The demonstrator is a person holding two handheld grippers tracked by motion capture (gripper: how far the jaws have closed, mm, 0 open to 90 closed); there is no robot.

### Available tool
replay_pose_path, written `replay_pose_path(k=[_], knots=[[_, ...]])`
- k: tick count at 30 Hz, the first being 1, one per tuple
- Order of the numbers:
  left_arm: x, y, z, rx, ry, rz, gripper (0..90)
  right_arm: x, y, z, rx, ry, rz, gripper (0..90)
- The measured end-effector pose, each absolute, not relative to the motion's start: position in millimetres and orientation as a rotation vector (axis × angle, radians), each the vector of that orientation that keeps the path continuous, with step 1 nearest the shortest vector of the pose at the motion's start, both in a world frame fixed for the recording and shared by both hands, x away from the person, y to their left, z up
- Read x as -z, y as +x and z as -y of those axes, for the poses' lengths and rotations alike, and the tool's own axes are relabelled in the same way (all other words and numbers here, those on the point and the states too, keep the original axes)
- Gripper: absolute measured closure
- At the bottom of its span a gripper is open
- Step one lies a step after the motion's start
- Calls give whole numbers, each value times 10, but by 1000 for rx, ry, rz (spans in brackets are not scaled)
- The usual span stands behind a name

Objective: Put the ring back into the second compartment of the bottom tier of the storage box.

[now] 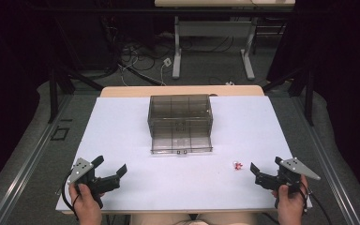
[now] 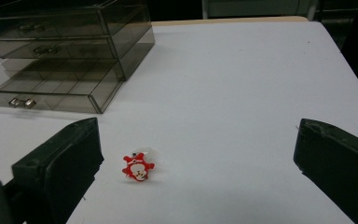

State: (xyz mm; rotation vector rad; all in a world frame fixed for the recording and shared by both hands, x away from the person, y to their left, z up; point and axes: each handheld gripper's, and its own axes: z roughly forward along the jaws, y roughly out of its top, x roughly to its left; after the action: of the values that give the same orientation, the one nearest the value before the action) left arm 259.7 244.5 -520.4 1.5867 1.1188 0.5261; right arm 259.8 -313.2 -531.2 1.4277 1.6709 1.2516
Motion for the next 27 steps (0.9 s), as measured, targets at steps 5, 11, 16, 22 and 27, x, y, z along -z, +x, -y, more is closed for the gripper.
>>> replay_pose_path(k=[5, 11, 16, 22, 27], knots=[[5220, 2600, -2427, -520, 1600, -1130, 3, 5280, 2611, 3077, -1241, 1407, -1624, 0], [5237, 2619, -2380, -511, 1632, -1124, 3, 5315, 2647, 2968, -1199, 1360, -1673, 1], [5240, 2601, -2360, -494, 1641, -1121, 3, 5333, 2651, 2948, -1191, 1333, -1702, 46], [5251, 2580, -2336, -486, 1660, -1114, 2, 5344, 2667, 2910, -1185, 1293, -1724, 150], [5261, 2579, -2334, -480, 1669, -1111, 3, 5354, 2698, 2859, -1184, 1271, -1752, 167]])
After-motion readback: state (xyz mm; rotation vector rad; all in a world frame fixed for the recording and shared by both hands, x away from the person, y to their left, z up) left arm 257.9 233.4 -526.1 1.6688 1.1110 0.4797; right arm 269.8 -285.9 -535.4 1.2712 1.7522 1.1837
